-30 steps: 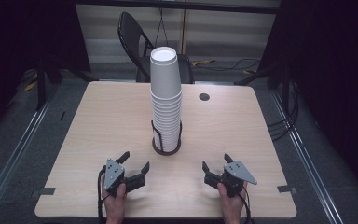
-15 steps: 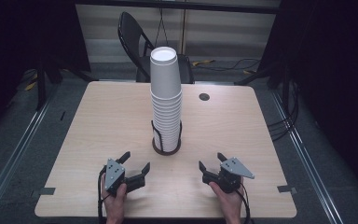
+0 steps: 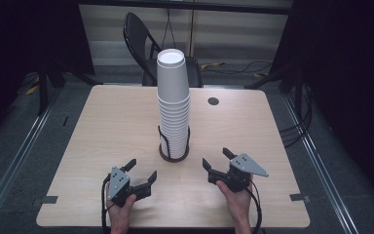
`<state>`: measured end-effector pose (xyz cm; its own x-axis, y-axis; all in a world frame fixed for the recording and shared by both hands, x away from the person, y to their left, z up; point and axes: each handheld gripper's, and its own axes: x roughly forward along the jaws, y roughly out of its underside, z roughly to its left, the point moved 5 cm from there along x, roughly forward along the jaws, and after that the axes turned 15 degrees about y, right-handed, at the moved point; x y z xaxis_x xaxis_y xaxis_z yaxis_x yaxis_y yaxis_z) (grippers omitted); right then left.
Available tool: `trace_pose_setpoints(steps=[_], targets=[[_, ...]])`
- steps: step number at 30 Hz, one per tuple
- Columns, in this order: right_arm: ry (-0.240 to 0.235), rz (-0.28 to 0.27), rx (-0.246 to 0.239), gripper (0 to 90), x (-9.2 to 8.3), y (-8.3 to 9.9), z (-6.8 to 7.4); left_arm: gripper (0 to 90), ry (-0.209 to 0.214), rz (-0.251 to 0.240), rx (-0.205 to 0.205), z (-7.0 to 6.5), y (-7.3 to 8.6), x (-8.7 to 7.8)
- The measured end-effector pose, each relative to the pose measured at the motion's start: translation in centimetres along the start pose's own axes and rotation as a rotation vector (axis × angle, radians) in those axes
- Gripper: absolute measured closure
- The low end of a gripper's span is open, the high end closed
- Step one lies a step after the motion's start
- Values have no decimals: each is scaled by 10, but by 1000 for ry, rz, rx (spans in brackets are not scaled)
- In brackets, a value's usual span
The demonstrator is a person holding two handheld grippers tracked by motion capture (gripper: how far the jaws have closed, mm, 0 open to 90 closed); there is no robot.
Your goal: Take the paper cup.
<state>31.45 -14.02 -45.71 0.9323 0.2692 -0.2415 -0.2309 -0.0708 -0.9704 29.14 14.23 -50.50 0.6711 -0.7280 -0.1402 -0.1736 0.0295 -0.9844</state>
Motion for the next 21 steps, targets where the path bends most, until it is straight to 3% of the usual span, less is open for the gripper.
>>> trace_pose_setpoints(steps=[8, 13, 21], targets=[[-66, -47, -6, 174, 4, -32, 12, 156, -5, 3, 9, 0, 0, 0], [-116, -76, -10, 192, 7, -53, 18, 156, 12, 0, -3, 0, 0, 0], [-187, -127, -16, 141, 4, -95, 29, 157, 36, -6, -12, 0, 0, -1]])
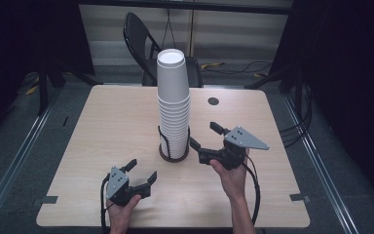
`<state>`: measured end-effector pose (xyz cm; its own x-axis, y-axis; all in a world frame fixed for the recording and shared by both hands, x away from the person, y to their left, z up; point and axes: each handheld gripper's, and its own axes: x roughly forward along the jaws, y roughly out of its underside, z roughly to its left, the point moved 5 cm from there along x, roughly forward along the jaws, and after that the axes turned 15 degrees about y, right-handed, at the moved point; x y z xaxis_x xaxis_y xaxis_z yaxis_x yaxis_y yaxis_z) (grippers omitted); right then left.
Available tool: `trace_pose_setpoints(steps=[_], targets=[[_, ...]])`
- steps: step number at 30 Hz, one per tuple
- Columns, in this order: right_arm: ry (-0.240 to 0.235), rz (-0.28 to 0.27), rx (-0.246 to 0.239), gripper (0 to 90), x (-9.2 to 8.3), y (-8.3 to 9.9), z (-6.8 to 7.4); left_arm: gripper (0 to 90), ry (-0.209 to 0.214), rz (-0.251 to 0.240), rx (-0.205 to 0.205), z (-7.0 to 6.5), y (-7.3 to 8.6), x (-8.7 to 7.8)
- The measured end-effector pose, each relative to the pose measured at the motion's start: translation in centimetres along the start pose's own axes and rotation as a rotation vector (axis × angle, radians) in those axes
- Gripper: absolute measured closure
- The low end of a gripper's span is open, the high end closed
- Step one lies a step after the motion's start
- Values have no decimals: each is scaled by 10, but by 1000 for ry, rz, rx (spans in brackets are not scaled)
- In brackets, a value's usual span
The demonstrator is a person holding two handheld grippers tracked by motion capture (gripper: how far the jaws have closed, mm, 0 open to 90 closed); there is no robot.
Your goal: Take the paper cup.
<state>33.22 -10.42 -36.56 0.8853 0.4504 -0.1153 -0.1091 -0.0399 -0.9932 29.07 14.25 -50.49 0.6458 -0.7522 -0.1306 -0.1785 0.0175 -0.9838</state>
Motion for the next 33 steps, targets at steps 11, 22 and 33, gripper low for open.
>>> trace_pose_setpoints(steps=[11, 22, 33], targets=[[-46, -32, -43, 145, 23, -48, 6, 157, 7, 11, 11, -1, 0, 1], [-87, -57, -42, 141, 45, -79, 15, 159, 4, 8, 15, -1, 0, 1], [-108, -58, -28, 129, 71, -98, 19, 160, 10, 6, 19, -2, 0, 0]])
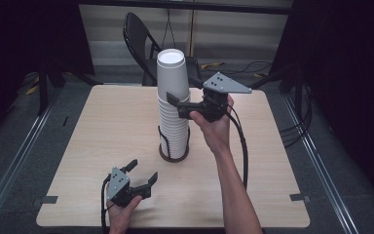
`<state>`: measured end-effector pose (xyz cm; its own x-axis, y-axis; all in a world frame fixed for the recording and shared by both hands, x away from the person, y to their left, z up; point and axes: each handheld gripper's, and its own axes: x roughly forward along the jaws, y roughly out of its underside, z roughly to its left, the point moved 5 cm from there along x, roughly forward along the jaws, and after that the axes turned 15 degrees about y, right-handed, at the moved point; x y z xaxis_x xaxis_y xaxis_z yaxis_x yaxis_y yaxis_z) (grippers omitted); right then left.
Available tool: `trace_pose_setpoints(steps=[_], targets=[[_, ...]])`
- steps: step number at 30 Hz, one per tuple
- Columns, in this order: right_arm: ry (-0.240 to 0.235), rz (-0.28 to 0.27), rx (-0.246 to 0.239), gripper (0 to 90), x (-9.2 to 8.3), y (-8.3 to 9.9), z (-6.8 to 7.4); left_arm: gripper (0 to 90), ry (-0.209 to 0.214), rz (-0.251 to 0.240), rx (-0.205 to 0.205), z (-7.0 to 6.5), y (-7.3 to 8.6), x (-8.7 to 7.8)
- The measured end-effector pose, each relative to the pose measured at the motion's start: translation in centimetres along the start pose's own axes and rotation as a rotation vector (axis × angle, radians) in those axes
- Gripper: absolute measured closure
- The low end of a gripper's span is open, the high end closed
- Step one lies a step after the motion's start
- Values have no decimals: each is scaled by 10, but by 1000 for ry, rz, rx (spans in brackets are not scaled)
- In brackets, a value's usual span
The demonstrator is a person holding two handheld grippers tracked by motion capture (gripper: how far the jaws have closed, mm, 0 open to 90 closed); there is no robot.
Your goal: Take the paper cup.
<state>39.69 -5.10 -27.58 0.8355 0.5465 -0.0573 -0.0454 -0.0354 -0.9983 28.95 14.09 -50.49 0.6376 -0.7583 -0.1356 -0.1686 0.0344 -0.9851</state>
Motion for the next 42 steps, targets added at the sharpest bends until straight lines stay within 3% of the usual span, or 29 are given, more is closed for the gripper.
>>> trace_pose_setpoints(steps=[5, 11, 17, 21, 32, 34, 42], targets=[[6, 15, -1, 127, 11, -3, -2, 159, -2, 1, 2, 0, 0, 0], [-21, 38, 10, 108, 23, -2, -3, 159, 3, 3, 4, -1, 0, 1], [-6, 48, -4, 100, 30, -3, 0, 159, 20, -3, -3, -1, 0, 0], [10, 43, -21, 101, 31, -1, 2, 158, 49, 3, -21, -1, 0, 0], [11, 59, -26, 106, 38, 5, 2, 158, 47, -13, -10, -3, 0, 0], [13, 56, -27, 114, 38, 4, 3, 158, 40, -8, 13, -4, 0, 0], [6, 61, -42, 119, 39, 2, 2, 158, 46, -24, -8, -3, 0, -1]])
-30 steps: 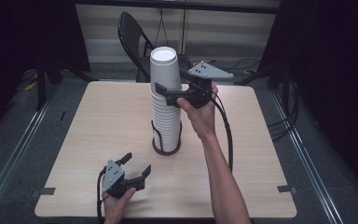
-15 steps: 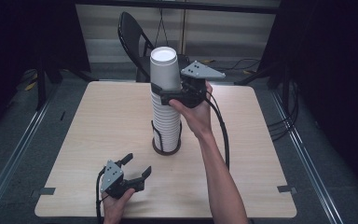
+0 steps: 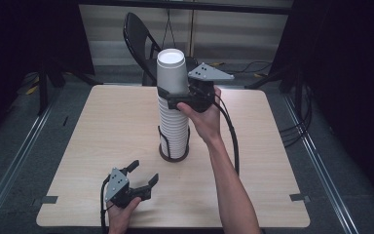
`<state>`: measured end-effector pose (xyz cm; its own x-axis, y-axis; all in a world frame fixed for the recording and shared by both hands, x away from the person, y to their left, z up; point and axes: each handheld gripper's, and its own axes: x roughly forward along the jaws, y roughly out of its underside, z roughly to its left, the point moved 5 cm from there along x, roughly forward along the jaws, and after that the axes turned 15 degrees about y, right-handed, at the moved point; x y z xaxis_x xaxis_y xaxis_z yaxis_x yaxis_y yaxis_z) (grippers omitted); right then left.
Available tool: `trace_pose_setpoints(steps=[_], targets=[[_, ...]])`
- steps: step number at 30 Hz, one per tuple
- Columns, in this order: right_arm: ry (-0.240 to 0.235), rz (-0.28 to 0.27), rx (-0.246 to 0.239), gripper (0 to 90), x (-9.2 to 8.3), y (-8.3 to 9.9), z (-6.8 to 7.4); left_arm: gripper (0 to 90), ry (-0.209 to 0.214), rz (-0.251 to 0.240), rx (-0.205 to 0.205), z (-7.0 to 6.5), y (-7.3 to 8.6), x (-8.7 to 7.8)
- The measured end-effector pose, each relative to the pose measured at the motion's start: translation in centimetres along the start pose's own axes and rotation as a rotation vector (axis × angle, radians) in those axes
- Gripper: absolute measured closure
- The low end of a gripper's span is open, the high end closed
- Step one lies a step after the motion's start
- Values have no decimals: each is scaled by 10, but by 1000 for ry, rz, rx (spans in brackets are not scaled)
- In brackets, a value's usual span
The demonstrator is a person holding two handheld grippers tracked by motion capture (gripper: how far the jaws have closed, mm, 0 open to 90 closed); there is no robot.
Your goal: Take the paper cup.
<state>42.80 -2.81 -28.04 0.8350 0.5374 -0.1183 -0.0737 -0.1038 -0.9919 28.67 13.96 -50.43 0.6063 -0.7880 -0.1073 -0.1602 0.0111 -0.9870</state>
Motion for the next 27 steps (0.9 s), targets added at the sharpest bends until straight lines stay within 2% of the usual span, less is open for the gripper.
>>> trace_pose_setpoints(steps=[6, 14, 21, 25, 27], targets=[[4, -7, 4, 123, 0, 0, 1, 157, 1, 2, 7, -1, 0, 0], [-19, -46, 54, 129, -2, -9, -1, 157, 3, 2, 11, 0, 0, 0], [-26, -61, 69, 134, -2, -12, -1, 158, 1, 3, 7, -1, 0, 0], [-39, -74, 76, 136, -3, -19, -2, 157, -4, 3, 10, 0, 0, 0], [-48, -84, 84, 138, -4, -25, -2, 157, -5, -5, -3, 0, 0, -1]])
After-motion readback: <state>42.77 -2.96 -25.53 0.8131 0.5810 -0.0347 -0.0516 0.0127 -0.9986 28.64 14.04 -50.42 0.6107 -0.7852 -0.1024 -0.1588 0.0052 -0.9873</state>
